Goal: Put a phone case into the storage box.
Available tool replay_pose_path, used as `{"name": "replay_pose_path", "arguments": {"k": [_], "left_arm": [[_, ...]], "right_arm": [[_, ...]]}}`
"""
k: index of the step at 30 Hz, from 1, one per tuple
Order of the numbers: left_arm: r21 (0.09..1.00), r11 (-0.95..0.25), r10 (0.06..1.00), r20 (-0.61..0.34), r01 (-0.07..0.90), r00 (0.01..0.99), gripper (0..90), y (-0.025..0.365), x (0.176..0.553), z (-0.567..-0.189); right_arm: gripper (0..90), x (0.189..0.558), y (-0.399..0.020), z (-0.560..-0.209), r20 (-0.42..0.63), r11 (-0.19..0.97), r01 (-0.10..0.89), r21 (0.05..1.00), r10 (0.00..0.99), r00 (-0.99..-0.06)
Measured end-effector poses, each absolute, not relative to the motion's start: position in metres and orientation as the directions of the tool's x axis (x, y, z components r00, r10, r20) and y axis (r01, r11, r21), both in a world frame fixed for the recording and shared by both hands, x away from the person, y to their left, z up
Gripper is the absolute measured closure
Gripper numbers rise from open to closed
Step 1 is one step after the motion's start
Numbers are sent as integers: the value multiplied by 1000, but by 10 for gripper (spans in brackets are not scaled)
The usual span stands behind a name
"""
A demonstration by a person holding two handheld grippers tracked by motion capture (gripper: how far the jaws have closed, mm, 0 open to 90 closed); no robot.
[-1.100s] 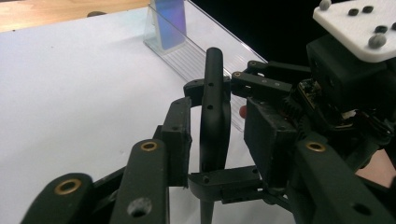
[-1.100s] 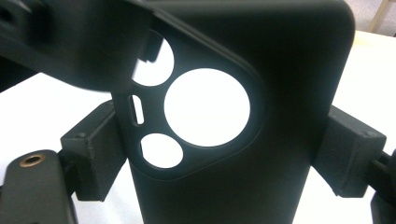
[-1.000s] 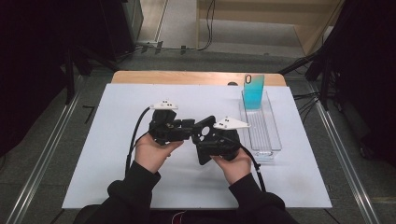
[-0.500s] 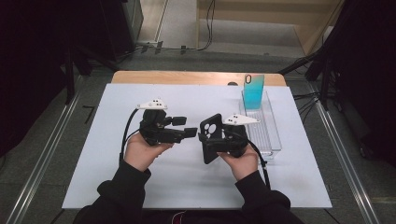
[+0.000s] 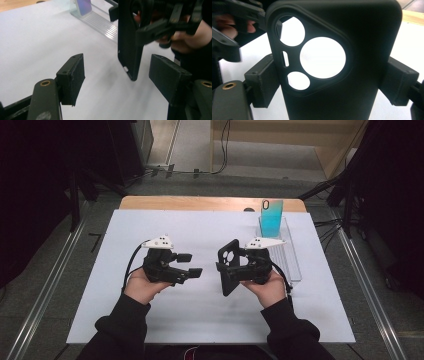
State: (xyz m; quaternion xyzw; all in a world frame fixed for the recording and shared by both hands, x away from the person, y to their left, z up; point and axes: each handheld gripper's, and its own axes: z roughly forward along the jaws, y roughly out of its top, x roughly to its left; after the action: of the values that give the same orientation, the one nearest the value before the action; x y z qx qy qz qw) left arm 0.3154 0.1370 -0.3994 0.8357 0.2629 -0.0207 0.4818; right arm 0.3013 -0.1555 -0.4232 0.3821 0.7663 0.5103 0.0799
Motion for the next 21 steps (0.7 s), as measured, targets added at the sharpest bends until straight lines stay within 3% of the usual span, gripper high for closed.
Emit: {"name": "replay_pose_path", "arguments": {"k": [21], "left_arm": [[785,-412,419,-287,463,861,294,166,301,-430]], "right_arm": [[124,308,-184,-399,279,220,490,844,600,-750]]}}
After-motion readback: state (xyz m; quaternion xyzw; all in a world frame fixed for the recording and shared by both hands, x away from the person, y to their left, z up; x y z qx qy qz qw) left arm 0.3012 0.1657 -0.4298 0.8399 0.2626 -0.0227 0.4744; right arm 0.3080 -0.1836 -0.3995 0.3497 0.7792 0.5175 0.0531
